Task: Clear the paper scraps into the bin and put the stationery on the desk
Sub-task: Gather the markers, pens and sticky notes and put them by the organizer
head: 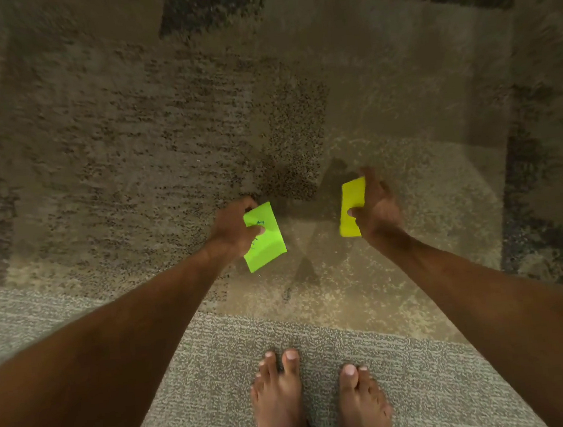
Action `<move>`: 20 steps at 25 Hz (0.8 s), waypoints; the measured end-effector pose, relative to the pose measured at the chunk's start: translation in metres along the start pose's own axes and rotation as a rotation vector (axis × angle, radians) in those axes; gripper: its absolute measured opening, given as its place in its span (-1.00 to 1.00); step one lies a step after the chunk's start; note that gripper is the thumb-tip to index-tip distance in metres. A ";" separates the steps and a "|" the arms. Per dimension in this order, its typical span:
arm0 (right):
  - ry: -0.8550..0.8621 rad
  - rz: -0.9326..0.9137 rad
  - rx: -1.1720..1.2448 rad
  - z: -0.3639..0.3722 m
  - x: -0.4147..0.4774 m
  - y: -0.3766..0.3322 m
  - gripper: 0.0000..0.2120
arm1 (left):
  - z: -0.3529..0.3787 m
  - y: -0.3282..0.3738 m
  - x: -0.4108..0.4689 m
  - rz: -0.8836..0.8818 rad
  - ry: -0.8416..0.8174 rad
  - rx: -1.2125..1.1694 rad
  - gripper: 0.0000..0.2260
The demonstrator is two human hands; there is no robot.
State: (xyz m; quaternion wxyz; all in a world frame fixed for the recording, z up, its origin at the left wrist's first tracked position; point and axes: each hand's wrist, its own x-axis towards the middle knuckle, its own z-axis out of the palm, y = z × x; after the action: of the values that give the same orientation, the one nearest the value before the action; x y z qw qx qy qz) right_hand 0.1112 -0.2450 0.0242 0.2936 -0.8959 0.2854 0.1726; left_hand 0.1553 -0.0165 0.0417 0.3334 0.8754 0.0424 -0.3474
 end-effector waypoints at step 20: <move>-0.050 -0.270 0.446 -0.433 -0.195 -0.238 -0.57 | -0.262 0.381 -0.278 0.123 -0.196 -0.813 -0.72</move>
State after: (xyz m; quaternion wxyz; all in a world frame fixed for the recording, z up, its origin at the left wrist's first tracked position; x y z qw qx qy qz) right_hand 0.1667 -0.2767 0.5515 0.5112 -0.8344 0.1868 0.0866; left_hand 0.2136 -0.1073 0.5707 0.6741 0.6364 0.0919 -0.3634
